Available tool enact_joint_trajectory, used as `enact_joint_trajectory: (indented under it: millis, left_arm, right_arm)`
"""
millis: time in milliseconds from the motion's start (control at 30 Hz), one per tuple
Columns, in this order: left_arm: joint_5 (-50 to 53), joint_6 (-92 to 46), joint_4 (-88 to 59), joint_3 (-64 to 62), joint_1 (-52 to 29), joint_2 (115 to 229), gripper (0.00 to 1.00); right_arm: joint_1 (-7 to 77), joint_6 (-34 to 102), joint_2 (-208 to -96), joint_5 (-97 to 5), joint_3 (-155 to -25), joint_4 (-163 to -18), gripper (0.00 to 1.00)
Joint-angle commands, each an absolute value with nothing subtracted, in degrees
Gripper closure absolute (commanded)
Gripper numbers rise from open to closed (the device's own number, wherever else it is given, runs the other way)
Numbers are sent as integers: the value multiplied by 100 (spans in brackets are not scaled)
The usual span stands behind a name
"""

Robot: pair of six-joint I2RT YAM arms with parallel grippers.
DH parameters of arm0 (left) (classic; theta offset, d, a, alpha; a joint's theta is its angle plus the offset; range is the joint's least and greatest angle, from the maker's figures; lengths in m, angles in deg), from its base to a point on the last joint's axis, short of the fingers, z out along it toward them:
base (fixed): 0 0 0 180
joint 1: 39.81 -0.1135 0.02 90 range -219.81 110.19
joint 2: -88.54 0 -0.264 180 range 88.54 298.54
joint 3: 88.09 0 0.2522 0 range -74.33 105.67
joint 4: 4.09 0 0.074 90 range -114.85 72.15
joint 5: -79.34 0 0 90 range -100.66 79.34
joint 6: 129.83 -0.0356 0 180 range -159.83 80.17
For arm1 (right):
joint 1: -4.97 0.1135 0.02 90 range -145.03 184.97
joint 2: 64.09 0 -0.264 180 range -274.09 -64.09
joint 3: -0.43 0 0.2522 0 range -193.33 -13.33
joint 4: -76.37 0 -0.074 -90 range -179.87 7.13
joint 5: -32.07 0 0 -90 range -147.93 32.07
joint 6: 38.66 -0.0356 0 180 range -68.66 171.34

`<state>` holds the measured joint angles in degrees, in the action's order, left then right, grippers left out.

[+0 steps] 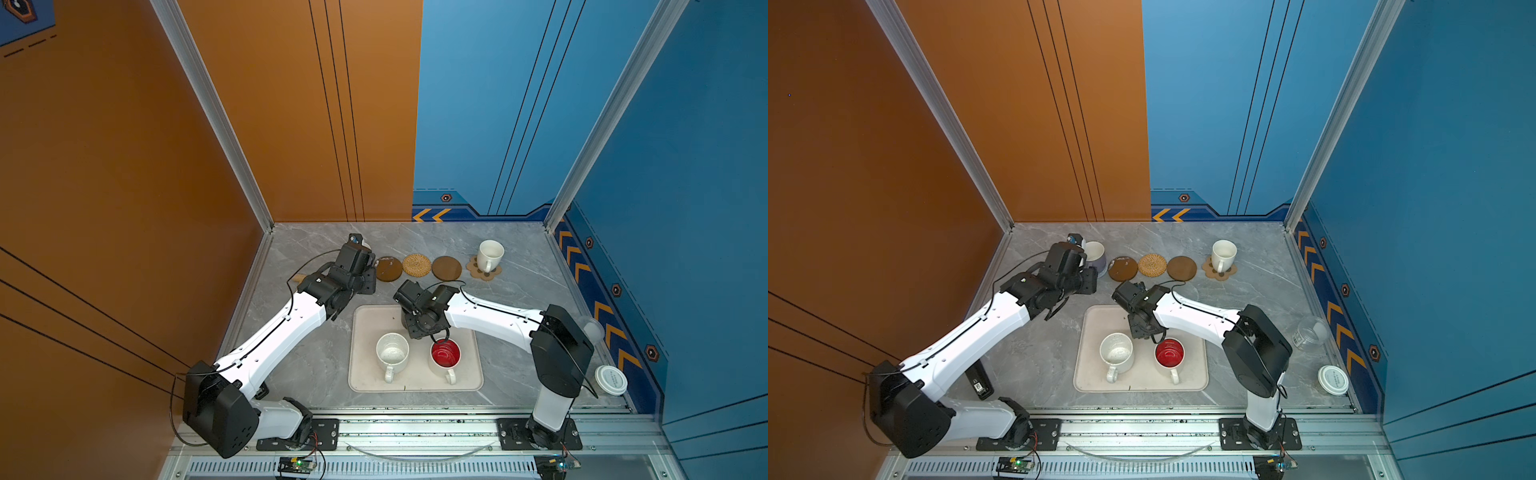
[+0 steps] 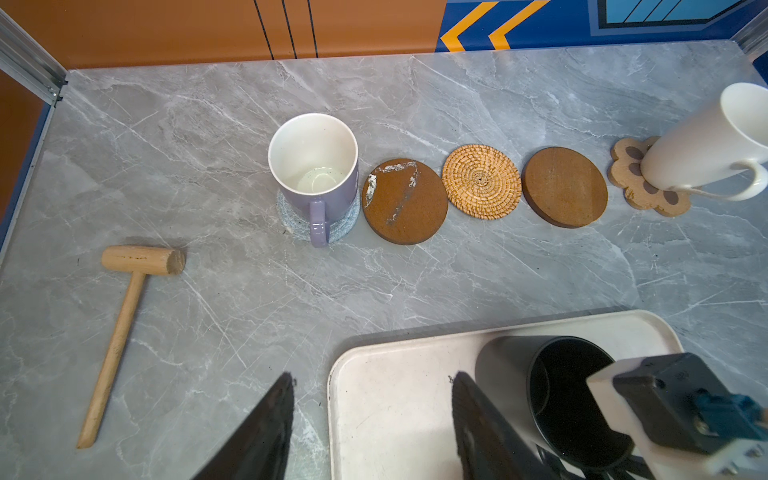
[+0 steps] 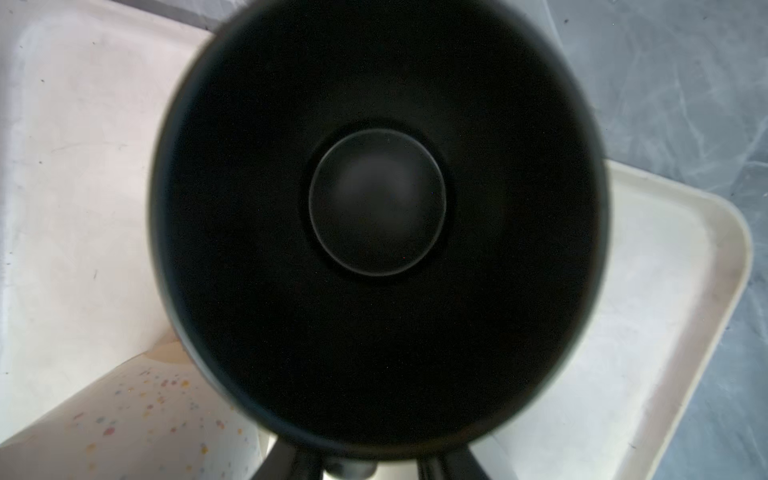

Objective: Place cups on coasters
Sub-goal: Pick up the cup from the tray.

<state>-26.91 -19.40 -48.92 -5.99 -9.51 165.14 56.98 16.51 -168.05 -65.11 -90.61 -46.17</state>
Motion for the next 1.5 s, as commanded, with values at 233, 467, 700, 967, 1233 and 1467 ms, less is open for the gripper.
enact_joint_trajectory:
  millis: [233, 467, 700, 967, 1233, 1467]
  left_arm:
    - [-2685, -1970, -4899, -682, -998, 16395, 38]
    - [-2700, -1971, -4897, -690, -1003, 16389, 38]
    - [-2710, -1975, -4897, -700, -1002, 16373, 38]
    - [-2714, -1970, -4894, -686, -1011, 16360, 38]
    - [-2702, -1971, -4901, -674, -1010, 16395, 38]
    - [-2703, -1953, -4897, -679, -1015, 16387, 38]
  right_arm:
    - [5619, 1509, -16991, -6393, -9008, -4764, 72]
    - [5612, 1504, -17021, -6378, -9015, -4773, 76]
    - [5588, 1487, -17026, -6391, -8999, -4760, 95]
    - [5553, 1474, -16892, -6570, -8998, -4760, 100]
    - [5499, 1517, -16484, -6812, -8980, -4760, 100]
    - [5385, 1590, -16245, -6875, -9032, -4749, 100]
